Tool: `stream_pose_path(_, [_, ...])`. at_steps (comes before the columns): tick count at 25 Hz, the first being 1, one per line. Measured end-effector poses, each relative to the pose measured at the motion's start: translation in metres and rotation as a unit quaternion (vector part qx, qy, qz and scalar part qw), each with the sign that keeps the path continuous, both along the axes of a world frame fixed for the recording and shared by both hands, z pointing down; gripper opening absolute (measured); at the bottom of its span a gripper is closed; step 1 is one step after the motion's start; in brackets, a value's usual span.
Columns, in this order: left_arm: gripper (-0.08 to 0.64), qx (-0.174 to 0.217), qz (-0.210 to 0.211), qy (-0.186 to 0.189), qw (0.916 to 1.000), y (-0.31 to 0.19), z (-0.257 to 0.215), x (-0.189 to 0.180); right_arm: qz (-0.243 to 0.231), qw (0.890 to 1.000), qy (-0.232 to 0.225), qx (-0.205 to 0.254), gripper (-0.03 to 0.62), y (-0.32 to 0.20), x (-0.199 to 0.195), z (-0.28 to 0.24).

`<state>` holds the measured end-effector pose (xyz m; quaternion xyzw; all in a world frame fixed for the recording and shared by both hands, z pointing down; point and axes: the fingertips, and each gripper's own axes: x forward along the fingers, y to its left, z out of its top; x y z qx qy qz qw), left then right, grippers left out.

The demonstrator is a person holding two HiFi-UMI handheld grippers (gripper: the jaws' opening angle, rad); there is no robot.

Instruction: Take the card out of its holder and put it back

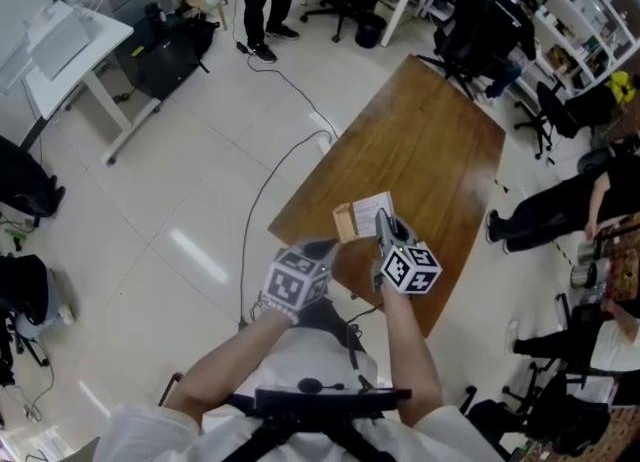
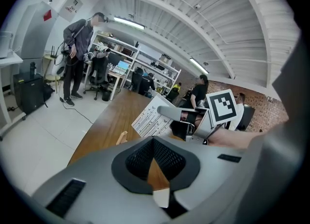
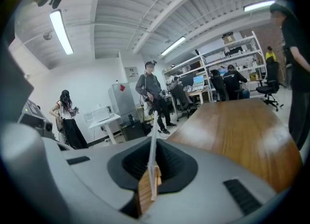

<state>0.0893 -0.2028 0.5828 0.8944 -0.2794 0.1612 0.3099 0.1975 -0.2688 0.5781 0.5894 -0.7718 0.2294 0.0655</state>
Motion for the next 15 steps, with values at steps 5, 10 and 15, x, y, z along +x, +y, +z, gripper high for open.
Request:
stream_pose_path(5, [-0.005,-0.012,-0.002,0.0,0.9999,-0.006,0.008,0.001,-0.005,1.0,-0.003,-0.012,0.02,-0.008,-0.003,0.017])
stream_pose_path(10, [-0.005,-0.019,-0.005,-0.003,0.9998,-0.006,0.013,0.004,-0.009,1.0,-0.004,-0.018,0.02,-0.011,-0.005,0.023])
stream_pose_path(15, [-0.005,-0.019,-0.01,-0.003,0.9998,-0.011,0.016,0.002,-0.01,1.0,-0.009,-0.022,0.02,-0.014,-0.007,0.03])
